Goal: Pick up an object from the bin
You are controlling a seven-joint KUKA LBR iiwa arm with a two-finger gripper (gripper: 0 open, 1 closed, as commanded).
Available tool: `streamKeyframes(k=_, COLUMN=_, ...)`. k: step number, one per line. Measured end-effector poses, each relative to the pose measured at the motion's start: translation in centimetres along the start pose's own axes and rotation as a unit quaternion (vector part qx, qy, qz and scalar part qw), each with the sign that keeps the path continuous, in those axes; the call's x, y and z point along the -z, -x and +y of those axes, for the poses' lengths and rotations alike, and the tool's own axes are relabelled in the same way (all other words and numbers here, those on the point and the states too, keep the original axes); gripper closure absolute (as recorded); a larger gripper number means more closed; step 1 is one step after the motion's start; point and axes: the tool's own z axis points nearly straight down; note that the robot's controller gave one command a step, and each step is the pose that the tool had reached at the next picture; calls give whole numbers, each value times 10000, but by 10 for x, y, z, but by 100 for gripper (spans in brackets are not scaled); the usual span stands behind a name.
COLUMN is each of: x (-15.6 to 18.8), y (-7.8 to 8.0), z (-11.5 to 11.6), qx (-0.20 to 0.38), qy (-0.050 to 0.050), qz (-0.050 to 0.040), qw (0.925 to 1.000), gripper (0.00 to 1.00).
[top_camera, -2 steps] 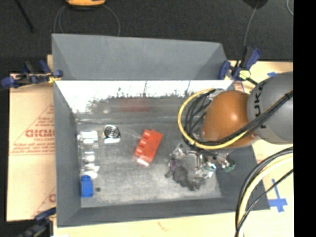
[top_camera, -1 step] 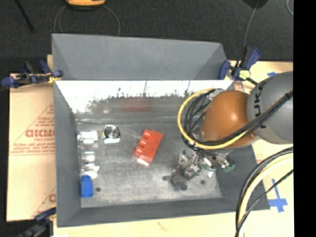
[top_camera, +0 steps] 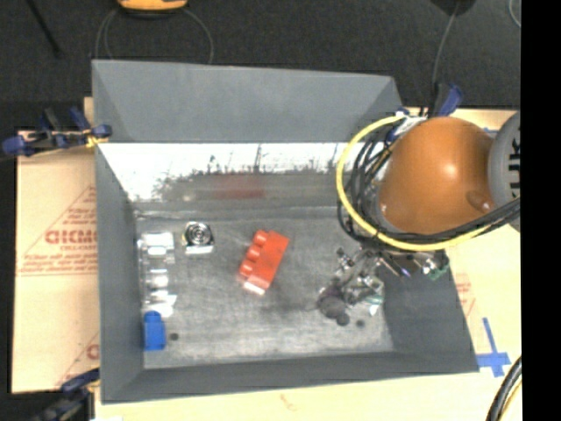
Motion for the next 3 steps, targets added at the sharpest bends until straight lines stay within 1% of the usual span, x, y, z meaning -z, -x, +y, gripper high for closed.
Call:
streamKeyframes(k=1, x=73, y=17, z=-84, qx=1897, qy=-11, qz=4, qw=9818, gripper=100)
streamKeyframes(k=2, x=-35, y=18, z=-80, qx=2377, qy=61, qz=22, qw=9713, gripper=100)
streamKeyframes(k=3, x=-30, y=19, z=-81, qx=2358, qy=31, qz=4, qw=9718, gripper=0)
